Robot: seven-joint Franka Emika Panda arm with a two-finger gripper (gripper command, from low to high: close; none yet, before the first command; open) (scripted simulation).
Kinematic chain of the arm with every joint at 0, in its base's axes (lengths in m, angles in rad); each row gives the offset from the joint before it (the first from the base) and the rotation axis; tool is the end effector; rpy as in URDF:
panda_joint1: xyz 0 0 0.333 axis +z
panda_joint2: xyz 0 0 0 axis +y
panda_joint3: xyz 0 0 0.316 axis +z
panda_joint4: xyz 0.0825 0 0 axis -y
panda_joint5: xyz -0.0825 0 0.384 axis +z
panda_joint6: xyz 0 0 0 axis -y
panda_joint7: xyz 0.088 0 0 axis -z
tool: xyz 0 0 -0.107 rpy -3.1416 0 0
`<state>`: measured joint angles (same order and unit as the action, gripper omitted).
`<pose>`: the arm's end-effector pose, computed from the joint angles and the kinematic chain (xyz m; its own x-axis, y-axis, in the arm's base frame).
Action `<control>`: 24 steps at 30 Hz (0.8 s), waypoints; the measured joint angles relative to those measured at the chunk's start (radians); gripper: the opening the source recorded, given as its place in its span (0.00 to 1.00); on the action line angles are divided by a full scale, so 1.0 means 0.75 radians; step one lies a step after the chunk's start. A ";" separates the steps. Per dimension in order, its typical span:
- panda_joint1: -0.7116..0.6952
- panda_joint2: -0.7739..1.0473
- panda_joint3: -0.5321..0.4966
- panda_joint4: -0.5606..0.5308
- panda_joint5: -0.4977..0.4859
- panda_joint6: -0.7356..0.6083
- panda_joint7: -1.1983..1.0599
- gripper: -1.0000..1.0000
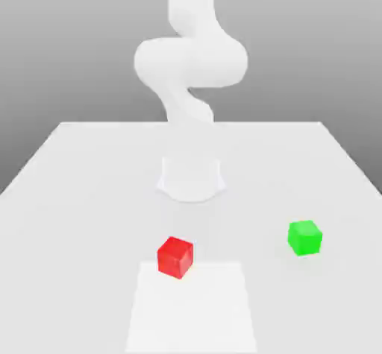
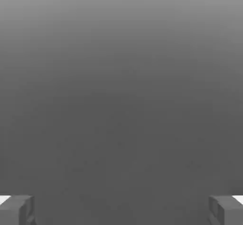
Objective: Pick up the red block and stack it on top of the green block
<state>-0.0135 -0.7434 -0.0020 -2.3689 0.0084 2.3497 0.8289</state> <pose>0.3716 -0.0059 0.6610 0.4946 -0.7492 0.4405 -0.5625 -0.6623 -0.4950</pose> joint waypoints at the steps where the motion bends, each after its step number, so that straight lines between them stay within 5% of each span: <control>1: -0.009 0.038 0.000 -0.044 0.005 0.032 0.019 0.50; 17: -0.161 0.742 0.078 -0.763 0.037 0.616 0.389 0.50; 24: -0.140 1.167 0.030 -0.765 -0.030 0.968 0.470 0.50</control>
<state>-0.1184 0.1322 0.0205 -2.9429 -0.0140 3.0758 1.1815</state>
